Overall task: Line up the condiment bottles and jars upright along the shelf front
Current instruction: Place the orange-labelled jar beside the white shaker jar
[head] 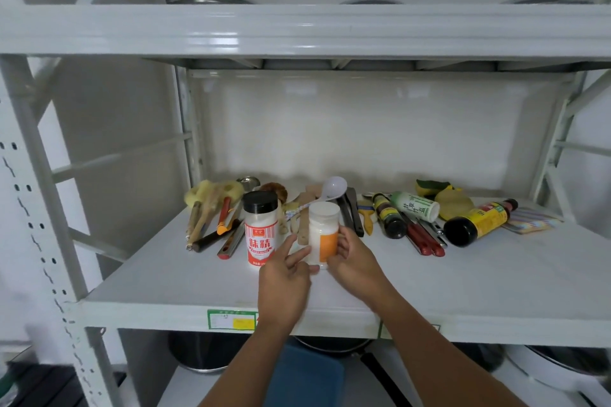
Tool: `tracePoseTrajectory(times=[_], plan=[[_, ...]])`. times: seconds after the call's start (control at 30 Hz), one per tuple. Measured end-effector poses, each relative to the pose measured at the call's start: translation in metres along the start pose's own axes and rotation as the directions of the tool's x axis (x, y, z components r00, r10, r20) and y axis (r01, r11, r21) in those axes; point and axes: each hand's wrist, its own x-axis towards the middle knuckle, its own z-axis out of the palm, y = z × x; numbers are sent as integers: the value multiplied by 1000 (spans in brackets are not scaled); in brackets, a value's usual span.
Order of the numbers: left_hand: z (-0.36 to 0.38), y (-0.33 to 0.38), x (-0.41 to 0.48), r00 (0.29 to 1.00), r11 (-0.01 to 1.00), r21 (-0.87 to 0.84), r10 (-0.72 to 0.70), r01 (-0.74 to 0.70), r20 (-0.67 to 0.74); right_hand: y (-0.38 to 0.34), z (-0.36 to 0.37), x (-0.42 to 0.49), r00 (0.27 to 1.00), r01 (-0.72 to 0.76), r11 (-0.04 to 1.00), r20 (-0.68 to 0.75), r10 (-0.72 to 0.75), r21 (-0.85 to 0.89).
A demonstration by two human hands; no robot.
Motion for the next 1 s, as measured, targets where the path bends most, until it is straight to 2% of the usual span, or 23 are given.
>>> tracePoseTrajectory(times=[0.23, 0.43, 0.7, 1.0], plan=[[-1, 5, -2, 1000, 1000, -2, -12, 12, 18, -1, -1, 0, 1000, -2, 1000, 3, 2, 13], [-4, 8, -1, 998, 998, 63, -24, 19, 66, -1, -3, 1, 1000, 2, 1000, 15, -3, 11], [-6, 8, 5, 991, 991, 109, -90, 79, 104, 2, -1, 3, 1000, -3, 998, -1, 3, -62], [-4, 3, 8, 985, 950, 305, -112, 68, 128, 4, -3, 2, 998, 49, 995, 48, -44, -92]])
